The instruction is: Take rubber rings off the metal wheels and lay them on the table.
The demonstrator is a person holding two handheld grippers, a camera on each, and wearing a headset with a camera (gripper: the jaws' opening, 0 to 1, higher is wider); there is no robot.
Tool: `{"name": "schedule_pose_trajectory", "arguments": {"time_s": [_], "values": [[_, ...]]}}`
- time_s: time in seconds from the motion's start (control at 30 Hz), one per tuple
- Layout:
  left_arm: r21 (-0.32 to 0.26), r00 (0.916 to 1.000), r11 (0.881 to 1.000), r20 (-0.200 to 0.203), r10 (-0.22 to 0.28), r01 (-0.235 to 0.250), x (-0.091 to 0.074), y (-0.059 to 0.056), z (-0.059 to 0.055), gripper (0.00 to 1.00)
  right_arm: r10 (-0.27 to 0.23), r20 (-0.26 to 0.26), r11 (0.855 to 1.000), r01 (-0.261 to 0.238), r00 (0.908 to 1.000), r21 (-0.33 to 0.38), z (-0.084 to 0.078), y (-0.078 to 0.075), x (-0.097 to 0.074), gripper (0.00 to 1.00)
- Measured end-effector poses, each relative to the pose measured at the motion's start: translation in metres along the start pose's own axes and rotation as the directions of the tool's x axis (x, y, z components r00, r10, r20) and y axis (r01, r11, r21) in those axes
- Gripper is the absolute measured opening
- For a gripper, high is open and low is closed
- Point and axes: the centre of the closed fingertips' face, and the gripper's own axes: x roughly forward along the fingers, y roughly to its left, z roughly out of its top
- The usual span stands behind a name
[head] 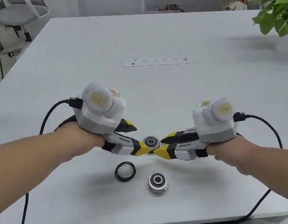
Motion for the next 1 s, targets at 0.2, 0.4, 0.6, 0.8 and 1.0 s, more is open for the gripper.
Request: {"name": "schedule_pose_trajectory", "arguments": {"time_s": [0.2,0.4,0.6,0.8,1.0], "values": [[0.0,1.0,1.0,-0.001,-0.009,0.009,0.006,-0.004,0.0,0.4,0.0,0.001,1.0,0.0,1.0,-0.008,-0.001,0.0,0.002,0.23],[0.008,0.9999,1.0,0.0,-0.017,0.017,0.009,-0.006,0.001,0.35,-0.004,0.005,1.0,0.004,1.0,-0.012,-0.002,0.001,0.002,0.23],[0.015,0.9998,1.0,0.003,-0.018,0.018,0.013,-0.008,0.002,0.3,-0.006,0.011,1.0,0.006,0.9999,-0.011,-0.002,0.001,0.003,0.23],[0.027,0.9997,0.999,-0.003,-0.024,0.024,0.018,-0.011,0.002,0.25,-0.008,0.014,1.0,0.008,0.9999,-0.008,-0.002,0.001,0.002,0.23],[0.038,0.9998,0.999,-0.008,-0.016,0.016,0.02,-0.011,0.0,0.2,-0.007,0.015,1.0,0.007,0.9999,-0.015,-0.002,0.002,0.003,0.23]]}}
